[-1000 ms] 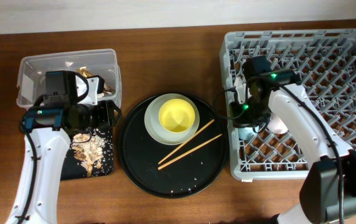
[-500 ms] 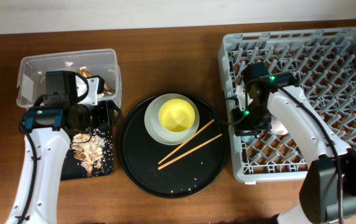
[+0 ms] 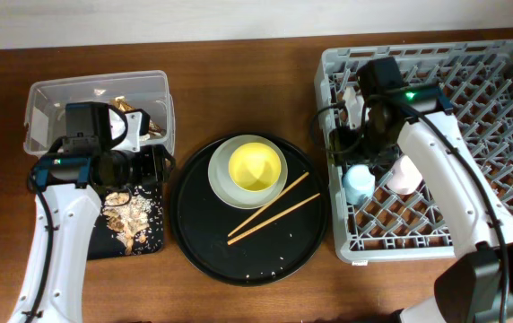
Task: Sort waste into correct bins and load items into the dishwasher rack
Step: 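Place the light-blue cup upside down in the rack with right gripper, then lift the yellow bowl with right gripper and set it in the rack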
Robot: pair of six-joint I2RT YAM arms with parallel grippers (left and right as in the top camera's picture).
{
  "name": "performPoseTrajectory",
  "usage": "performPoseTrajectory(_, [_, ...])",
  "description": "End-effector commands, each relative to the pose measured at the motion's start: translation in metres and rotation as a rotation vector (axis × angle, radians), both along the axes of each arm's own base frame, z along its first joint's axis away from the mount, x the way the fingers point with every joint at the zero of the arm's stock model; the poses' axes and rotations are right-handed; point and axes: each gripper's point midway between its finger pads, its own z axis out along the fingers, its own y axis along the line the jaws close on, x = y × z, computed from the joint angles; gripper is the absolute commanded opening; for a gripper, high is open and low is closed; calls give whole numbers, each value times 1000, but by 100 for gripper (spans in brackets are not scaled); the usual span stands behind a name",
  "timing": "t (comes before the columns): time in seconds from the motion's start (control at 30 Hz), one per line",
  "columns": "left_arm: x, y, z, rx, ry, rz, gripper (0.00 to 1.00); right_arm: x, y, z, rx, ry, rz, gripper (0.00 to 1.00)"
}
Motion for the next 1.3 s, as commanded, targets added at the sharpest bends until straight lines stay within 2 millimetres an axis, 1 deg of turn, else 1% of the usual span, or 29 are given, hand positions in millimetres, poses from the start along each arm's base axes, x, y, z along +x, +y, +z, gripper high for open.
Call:
performPoseTrajectory(0.0, [-1, 28, -3, 135, 15, 100, 61, 26, 45, 32, 239, -154, 97, 78])
performPoseTrajectory(0.03, [-7, 51, -8, 213, 64, 248, 64, 33, 53, 32, 254, -178, 115, 88])
performPoseTrajectory(0.07, [-9, 57, -10, 240, 75, 280, 71, 34, 62, 27, 252, -173, 136, 99])
performPoseTrajectory(0.13, [-10, 59, -11, 242, 78, 286, 75, 32, 74, 11, 187, -154, 171, 98])
performPoseTrajectory(0.2, [-12, 66, -11, 242, 87, 305, 76, 31, 85, -23, 6, -114, 114, 98])
performPoseTrajectory(0.3, [-12, 66, -11, 242, 87, 305, 76, 21, 110, -62, -18, -12, 95, 76])
performPoseTrajectory(0.33, [-12, 66, -11, 242, 87, 305, 76, 15, 120, -83, -35, 35, 106, 69])
performPoseTrajectory(0.37, [-12, 66, -11, 242, 88, 305, 76, 12, 126, -102, -50, 74, 94, 65])
performPoseTrajectory(0.43, [-13, 65, -12, 242, 90, 304, 76, 13, 131, -127, -48, 118, 65, 50])
performPoseTrajectory(0.5, [-13, 65, -12, 242, 92, 303, 76, 19, 134, -128, -33, 98, 65, 29])
performPoseTrajectory(0.53, [-13, 65, -12, 242, 91, 303, 76, 22, 135, -127, -29, 89, 63, 14])
performPoseTrajectory(0.57, [-13, 65, -12, 242, 93, 303, 76, 22, 134, -127, -30, 90, 61, 5])
performPoseTrajectory(0.6, [-13, 65, -12, 242, 92, 303, 76, 24, 131, -125, -34, 82, 55, 4])
performPoseTrajectory(0.63, [-13, 65, -12, 242, 93, 303, 76, 31, 126, -114, -49, 65, 41, 4])
performPoseTrajectory(0.7, [-13, 65, -12, 242, 93, 303, 76, 55, 101, -67, -112, -27, -9, 4])
performPoseTrajectory(0.77, [-13, 65, -12, 242, 92, 303, 76, 84, 74, 0, -152, -179, -36, 4])
performPoseTrajectory(0.8, [-13, 65, -12, 242, 93, 303, 76, 96, 59, 30, -175, -252, -38, 4])
performPoseTrajectory(0.83, [-13, 65, -12, 242, 92, 303, 76, 108, 40, 52, -215, -316, -47, 4])
performPoseTrajectory(0.87, [-13, 65, -12, 242, 93, 303, 76, 120, 21, 66, -264, -372, -83, 4])
performPoseTrajectory(0.93, [-13, 65, -12, 242, 91, 304, 76, 151, -35, 89, -426, -511, -245, 4])
performPoseTrajectory(0.97, [-13, 65, -12, 242, 90, 304, 76, 164, -72, 108, -559, -601, -362, 4])
performPoseTrajectory(1.0, [-11, 65, -11, 241, 83, 305, 76, 177, -116, 135, -723, -709, -509, 4])
performPoseTrajectory(1.03, [-10, 66, -11, 241, 80, 305, 76, 183, -132, 141, -786, -736, -530, 4])
performPoseTrajectory(1.07, [-10, 66, -11, 241, 77, 305, 76, 184, -163, 144, -896, -746, -627, 4])
performPoseTrajectory(1.1, [-10, 66, -11, 241, 77, 305, 76, 184, -179, 140, -953, -733, -666, 4])
performPoseTrajectory(1.13, [-10, 66, -11, 241, 77, 305, 76, 178, -206, 131, -1073, -686, -724, 4])
performPoseTrajectory(1.17, [-10, 66, -11, 241, 77, 305, 76, 174, -227, 120, -1154, -639, -756, 4])
performPoseTrajectory(1.2, [-10, 66, -10, 241, 76, 305, 76, 175, -240, 105, -1180, -597, -757, 4])
performPoseTrajectory(1.27, [-10, 66, -11, 241, 77, 305, 76, 177, -249, 68, -1216, -514, -717, 4])
